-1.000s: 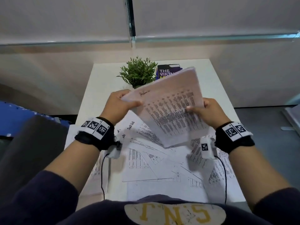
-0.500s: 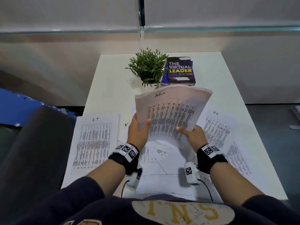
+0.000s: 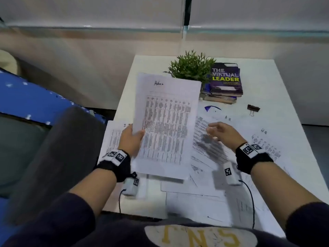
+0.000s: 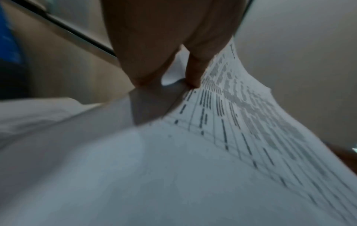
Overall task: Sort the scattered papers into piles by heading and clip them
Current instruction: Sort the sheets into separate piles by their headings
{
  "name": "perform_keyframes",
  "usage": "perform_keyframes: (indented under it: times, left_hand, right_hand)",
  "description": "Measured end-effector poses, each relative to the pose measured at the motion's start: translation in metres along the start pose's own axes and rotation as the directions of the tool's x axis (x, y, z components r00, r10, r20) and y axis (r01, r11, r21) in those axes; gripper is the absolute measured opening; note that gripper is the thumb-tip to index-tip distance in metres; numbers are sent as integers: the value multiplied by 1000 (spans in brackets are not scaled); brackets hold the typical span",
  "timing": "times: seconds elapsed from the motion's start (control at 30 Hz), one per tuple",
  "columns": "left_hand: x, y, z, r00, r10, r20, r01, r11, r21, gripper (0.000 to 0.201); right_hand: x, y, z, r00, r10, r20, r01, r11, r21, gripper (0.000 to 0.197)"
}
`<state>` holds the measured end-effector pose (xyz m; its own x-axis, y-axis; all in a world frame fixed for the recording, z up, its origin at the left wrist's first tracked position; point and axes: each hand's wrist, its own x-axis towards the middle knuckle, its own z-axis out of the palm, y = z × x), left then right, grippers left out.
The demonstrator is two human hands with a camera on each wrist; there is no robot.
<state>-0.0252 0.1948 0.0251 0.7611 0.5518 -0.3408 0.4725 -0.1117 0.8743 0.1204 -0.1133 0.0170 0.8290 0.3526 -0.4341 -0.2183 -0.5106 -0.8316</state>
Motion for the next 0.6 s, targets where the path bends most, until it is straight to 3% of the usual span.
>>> perform_keyframes:
  times: [0.13,0.2,0.3,0.43,0.53,0.6]
  left_hand:
    - [19,-52,-87,984,-178,-26,179,978,103,27]
    - [32,-93,-117,963,-266,-40,268,960,83,39]
    - [27,-113,-135,927,-371,-57,374,924,82,30]
    - [17,-120,-138,910,-403,-95,413,896,161,21]
    - [21,-133,-141,909,-405,-95,416,885,209,16]
    - [26,-141,-143,906,-412,-96,423,881,211,23]
  right_hand:
    - [42,22,-11,984,130,-119,-161,937,-311,58]
    - [60,31,-10,976,133,-173,-205,830,-519,60]
    - [82,43,-10,972,101,-212,-227,627,-745,52]
    - [138,93,-28,954,172,-245,-299,560,-773,100]
    - [116,75,-24,942,171,-288,-335,501,-798,99]
    - [108,71,-22,936,201,-291,-353,538,-765,103]
